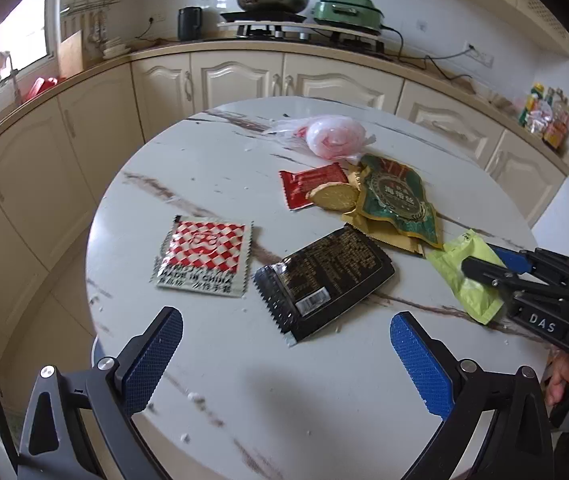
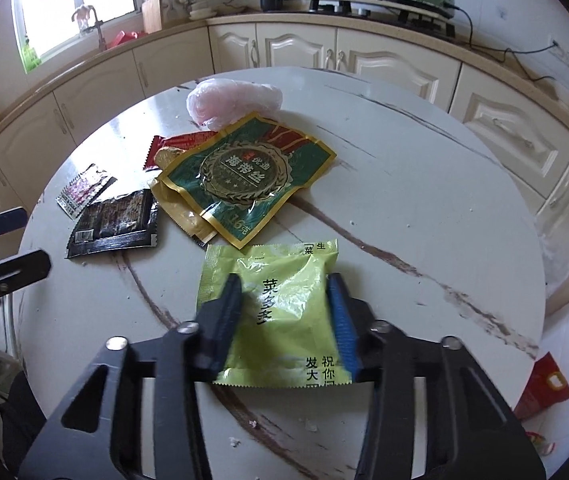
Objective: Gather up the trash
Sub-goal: 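Grasp the black snack packet with the left gripper while the right gripper grasps the green packet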
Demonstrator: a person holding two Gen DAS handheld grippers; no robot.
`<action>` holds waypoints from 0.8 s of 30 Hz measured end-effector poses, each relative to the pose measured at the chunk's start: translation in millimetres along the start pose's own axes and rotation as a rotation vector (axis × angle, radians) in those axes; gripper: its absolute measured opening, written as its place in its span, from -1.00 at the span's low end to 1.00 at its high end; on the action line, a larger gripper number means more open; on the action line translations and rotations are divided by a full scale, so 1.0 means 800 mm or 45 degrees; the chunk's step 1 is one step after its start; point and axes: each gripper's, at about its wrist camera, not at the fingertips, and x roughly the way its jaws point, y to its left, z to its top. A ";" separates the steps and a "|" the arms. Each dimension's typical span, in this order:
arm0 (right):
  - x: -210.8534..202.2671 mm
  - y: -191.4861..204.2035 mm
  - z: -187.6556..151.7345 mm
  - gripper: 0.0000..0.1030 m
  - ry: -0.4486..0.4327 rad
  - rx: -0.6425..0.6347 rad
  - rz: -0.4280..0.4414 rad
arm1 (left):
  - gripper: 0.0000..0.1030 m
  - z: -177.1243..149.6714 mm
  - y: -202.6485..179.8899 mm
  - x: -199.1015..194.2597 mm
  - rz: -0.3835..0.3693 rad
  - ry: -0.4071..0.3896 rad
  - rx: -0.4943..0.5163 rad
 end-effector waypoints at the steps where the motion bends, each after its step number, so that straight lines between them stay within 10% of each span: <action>1: -0.001 -0.004 -0.001 -0.59 -0.007 0.002 -0.001 | 0.98 0.007 0.000 0.008 -0.001 0.011 0.015; 20: -0.018 -0.030 -0.009 -0.89 -0.106 0.110 0.099 | 0.97 0.039 -0.041 0.094 -0.010 0.073 0.245; 24: -0.018 -0.027 -0.008 -0.89 -0.103 0.118 0.119 | 0.65 0.040 -0.043 0.098 -0.073 0.054 0.263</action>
